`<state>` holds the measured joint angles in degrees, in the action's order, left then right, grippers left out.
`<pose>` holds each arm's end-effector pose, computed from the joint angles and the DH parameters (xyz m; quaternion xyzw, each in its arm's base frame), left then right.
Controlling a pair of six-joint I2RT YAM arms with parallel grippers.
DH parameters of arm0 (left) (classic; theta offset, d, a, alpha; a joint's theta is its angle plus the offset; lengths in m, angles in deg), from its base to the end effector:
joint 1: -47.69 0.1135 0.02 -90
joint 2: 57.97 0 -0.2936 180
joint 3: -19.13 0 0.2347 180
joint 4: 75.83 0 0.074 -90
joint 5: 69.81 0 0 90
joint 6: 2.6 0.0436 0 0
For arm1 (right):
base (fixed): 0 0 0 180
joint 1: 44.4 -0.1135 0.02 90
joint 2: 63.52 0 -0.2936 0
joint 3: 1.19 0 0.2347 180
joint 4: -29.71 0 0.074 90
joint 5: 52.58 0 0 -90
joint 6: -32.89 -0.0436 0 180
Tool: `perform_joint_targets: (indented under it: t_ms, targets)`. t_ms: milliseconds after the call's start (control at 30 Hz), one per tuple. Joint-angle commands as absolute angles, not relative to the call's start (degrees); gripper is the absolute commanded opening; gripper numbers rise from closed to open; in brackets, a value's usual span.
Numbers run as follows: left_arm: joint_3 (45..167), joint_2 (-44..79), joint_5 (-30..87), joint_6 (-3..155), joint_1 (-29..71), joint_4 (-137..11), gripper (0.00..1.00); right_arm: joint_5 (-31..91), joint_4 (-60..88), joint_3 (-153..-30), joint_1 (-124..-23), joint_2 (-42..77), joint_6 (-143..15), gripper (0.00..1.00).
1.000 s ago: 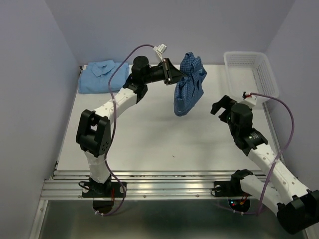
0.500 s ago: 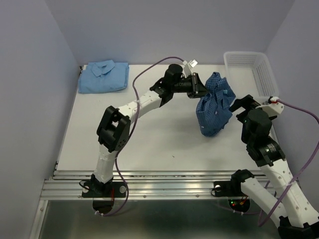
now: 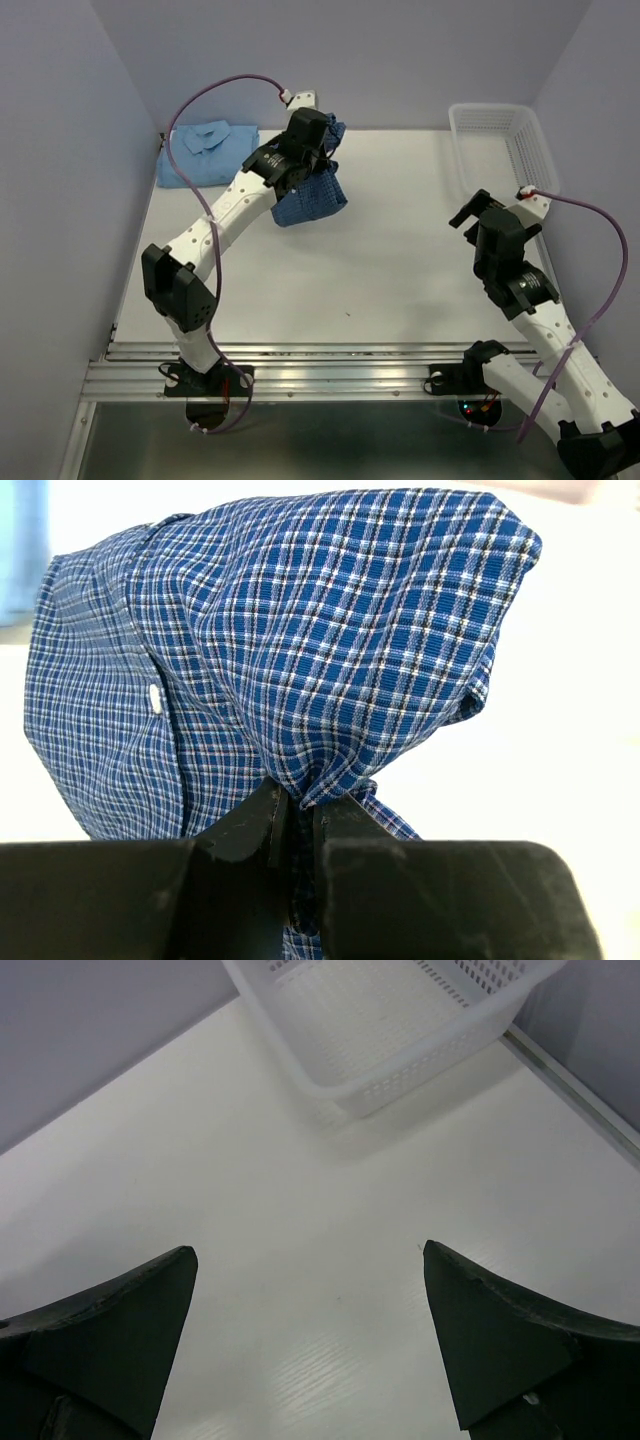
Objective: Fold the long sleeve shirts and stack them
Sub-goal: Fold the shirt
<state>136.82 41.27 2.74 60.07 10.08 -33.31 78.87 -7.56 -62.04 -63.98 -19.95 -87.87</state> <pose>0.3211 -0.2309 0.4304 -0.0079 0.8334 -0.1814 0.5221 0.1337 0.0169 0.3491 0.2767 0.7427 -0.0342 0.6089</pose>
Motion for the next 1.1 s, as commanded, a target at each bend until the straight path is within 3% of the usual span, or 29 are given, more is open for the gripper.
perform_joint_targets:
  t_ms: [0,333,367,400,433,467,500,700,900,1067]
  targets:
    - [142.0,46.1,-10.0,65.7,9.5,-25.8,0.0,78.3,-7.0,-63.5,-63.7,-19.7,-86.6,1.0]
    - [163.0,76.3,0.7,72.0,7.3,-16.5,0.0,77.3,-7.2,-63.6,-63.7,-19.3,-85.1,1.0]
    - [165.9,77.3,1.6,72.1,7.1,-16.2,0.06,77.3,-7.2,-63.7,-63.7,-19.1,-85.1,1.0]
    - [167.2,78.1,3.1,72.0,6.9,-15.8,0.21,77.2,-7.2,-63.6,-63.7,-19.0,-85.1,1.0]
    - [167.6,78.4,7.7,71.8,6.9,-16.4,0.51,77.0,-7.2,-63.7,-63.7,-18.8,-85.1,1.0]
    - [167.6,77.8,9.9,71.8,6.9,-17.2,0.89,76.6,-7.1,-63.7,-63.7,-18.6,-85.1,1.0]
    - [166.4,77.0,13.4,71.9,6.8,-19.4,0.99,76.4,-7.1,-63.6,-63.7,-18.4,-85.1,1.0]
    - [159.6,67.4,17.6,71.8,7.0,-23.8,0.99,66.7,-3.2,-63.1,-63.7,-15.1,-83.8,1.0]
    - [148.0,56.6,14.8,71.4,11.2,-27.5,0.99,40.5,11.1,-61.0,-63.7,-9.2,-82.2,1.0]
    - [136.3,53.1,24.5,69.2,22.7,-34.8,0.99,19.1,21.5,-63.5,-63.7,3.6,-85.9,1.0]
